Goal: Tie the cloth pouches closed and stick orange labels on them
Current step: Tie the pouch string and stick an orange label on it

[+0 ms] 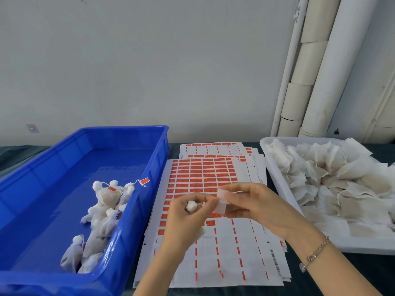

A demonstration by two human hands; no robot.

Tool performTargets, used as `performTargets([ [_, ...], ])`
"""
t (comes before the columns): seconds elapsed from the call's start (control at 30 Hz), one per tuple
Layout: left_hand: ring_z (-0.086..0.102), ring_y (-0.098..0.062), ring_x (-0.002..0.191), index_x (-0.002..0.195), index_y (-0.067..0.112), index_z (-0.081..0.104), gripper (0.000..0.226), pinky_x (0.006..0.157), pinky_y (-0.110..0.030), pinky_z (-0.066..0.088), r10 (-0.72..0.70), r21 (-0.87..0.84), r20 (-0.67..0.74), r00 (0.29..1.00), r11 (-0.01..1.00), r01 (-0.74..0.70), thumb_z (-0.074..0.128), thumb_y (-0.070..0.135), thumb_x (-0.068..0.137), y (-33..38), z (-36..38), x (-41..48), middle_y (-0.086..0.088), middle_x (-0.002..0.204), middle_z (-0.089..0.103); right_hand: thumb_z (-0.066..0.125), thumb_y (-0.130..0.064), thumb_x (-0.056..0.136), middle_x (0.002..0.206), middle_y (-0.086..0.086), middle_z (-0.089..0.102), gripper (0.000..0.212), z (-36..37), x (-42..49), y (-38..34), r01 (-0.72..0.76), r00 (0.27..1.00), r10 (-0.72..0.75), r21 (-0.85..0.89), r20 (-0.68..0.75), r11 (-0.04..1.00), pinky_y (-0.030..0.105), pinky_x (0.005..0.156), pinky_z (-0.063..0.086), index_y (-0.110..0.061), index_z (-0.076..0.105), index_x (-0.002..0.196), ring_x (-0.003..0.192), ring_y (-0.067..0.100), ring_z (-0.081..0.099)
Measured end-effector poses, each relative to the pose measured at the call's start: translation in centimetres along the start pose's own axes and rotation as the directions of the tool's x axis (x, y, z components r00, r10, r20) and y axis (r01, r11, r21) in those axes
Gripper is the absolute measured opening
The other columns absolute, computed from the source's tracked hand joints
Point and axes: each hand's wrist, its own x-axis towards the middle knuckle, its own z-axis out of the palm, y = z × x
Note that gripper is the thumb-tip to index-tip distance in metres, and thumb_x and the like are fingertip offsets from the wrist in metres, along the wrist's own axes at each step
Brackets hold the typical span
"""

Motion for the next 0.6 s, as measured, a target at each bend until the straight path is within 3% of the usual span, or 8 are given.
performTargets([
  [0.13,0.063,0.003,0.066,0.073,0.026,0.073,0.006,0.05,-0.01,0.044,-0.075,-0.085,-0.052,0.996,0.994,0.071,0.076,0.029,0.076,0.2,-0.02,-0.15,0.015,0.07,0.068,0.07,-0.051,0.065,0.099,0.0,0.074,0.05,-0.23,-0.21,0.03,0.038,0.996,-0.038,-0.003,-0.075,0.999,0.029,0.081,0.058,-0.021,0.069,0.106,0.092,0.019,0.071],
  [0.23,0.062,0.002,0.063,0.069,0.027,0.073,0.007,0.053,-0.015,0.044,-0.084,-0.101,-0.046,0.995,0.992,0.079,0.077,0.03,0.074,0.28,0.15,-0.26,0.013,0.067,0.067,0.075,-0.041,0.062,0.094,-0.008,0.075,0.036,0.11,-0.42,0.29,0.091,0.984,-0.099,-0.061,-0.147,0.994,0.018,0.072,0.056,-0.026,0.073,0.094,0.089,0.01,0.071],
  [0.33,0.061,0.0,0.061,0.066,0.031,0.074,0.008,0.058,-0.02,0.044,-0.087,-0.112,-0.006,0.996,0.99,0.085,0.076,0.03,0.074,0.4,0.5,-0.37,0.01,0.067,0.068,0.078,-0.031,0.07,0.091,-0.011,0.074,0.026,0.55,-0.26,0.6,0.1,0.971,-0.124,-0.123,-0.205,0.987,0.019,0.074,0.056,-0.026,0.072,0.095,0.088,0.007,0.07],
  [0.43,0.059,-0.002,0.058,0.07,0.028,0.074,0.007,0.055,-0.016,0.044,-0.109,-0.113,0.031,0.994,0.987,0.112,0.076,0.032,0.075,0.37,0.64,-0.38,0.009,0.065,0.066,0.076,-0.018,0.078,0.089,-0.008,0.074,0.018,0.55,-0.12,0.93,0.101,0.964,-0.132,-0.143,-0.232,0.985,0.021,0.075,0.057,-0.023,0.072,0.095,0.086,0.009,0.071],
  [0.6,0.054,-0.002,0.048,0.08,0.026,0.073,0.01,0.05,-0.01,0.044,-0.204,-0.103,0.097,0.974,0.971,0.214,0.072,0.035,0.078,0.18,0.44,-0.33,0.009,0.055,0.059,0.076,-0.018,0.079,0.086,-0.009,0.074,0.012,0.29,0.01,0.88,0.111,0.966,-0.148,-0.177,-0.214,0.978,0.017,0.07,0.055,-0.023,0.073,0.089,0.085,0.008,0.07],
])
